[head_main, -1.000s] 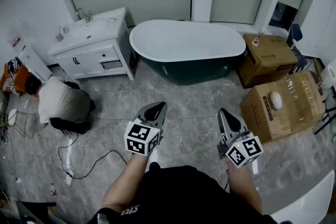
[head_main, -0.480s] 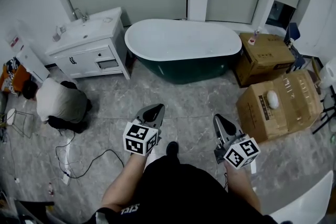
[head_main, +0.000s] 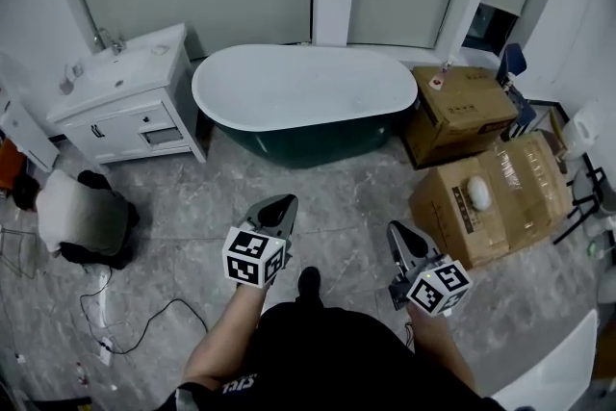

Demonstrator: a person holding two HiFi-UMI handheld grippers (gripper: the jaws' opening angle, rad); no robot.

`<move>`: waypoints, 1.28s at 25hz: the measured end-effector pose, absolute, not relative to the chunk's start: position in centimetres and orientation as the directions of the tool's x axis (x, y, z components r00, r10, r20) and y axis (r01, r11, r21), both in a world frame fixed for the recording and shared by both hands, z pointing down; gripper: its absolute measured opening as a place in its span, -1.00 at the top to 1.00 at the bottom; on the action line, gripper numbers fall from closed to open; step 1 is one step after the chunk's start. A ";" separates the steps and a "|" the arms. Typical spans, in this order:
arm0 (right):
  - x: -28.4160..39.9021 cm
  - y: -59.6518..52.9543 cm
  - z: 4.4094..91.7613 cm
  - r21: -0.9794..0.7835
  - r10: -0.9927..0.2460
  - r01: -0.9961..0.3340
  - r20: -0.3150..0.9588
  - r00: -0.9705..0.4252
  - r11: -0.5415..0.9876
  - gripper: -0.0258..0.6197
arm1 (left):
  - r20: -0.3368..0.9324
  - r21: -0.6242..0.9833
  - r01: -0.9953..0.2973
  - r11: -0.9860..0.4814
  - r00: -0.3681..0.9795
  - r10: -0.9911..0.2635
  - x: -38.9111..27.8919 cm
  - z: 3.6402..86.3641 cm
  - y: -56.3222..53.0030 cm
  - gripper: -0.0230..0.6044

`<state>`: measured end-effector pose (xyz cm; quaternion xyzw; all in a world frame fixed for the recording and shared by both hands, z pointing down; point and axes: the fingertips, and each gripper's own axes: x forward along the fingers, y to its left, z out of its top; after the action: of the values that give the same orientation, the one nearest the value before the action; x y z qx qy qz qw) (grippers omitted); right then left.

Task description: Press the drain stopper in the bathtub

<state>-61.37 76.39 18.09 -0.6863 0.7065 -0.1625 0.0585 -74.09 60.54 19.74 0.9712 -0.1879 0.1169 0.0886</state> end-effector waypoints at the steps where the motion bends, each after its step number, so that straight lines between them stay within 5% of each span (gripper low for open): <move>1: -60.6 75.4 18.3 -0.308 -0.988 -0.951 0.147 -0.054 0.006 0.88 | 0.257 0.134 -0.381 -0.915 0.905 -0.339 -73.2 19.8 59.5 0.87; 32: -43.3 50.6 23.3 -0.378 -0.956 -0.922 0.290 -0.035 -0.081 0.88 | 0.352 0.212 -0.259 -0.942 0.920 -0.174 -54.0 24.8 38.7 0.88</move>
<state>-43.33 50.60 23.28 -0.6937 0.6769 -0.2435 0.0350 -54.03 38.74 24.85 0.9714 -0.1114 0.1663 0.1280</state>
